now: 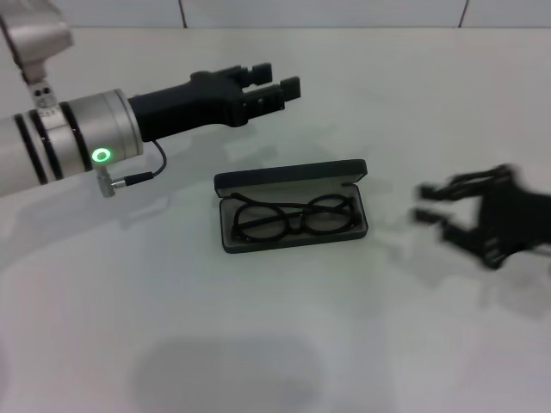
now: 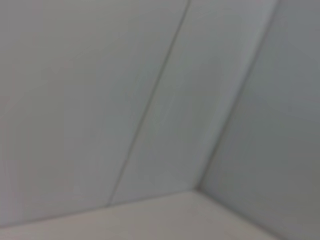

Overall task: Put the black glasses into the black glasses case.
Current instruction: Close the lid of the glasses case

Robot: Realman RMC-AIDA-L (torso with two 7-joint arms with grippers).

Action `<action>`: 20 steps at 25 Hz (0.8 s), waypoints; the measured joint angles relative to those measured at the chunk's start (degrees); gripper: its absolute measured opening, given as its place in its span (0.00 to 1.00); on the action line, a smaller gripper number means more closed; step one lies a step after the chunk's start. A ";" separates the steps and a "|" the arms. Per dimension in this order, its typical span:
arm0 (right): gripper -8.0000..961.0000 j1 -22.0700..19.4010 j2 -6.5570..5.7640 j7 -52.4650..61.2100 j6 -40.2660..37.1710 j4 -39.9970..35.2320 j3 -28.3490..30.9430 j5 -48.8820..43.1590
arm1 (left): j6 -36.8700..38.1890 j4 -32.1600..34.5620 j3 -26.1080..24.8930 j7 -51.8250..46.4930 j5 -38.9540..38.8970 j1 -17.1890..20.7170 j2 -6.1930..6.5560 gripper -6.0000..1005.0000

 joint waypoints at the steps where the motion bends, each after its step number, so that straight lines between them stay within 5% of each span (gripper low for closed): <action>1: 0.24 -0.60 -0.07 -0.05 -0.97 0.77 3.20 -0.03 | -1.73 0.07 -0.01 -0.53 1.29 -0.41 -0.13 0.64; 7: 0.24 -2.97 0.45 -0.13 -4.74 2.12 12.00 0.11 | -7.61 0.22 0.00 -2.17 9.98 -3.36 -1.12 0.64; 20: 0.25 -2.52 0.71 -0.23 -4.63 3.35 11.80 -0.08 | -14.68 0.25 7.07 -2.00 11.04 -3.78 -1.36 0.63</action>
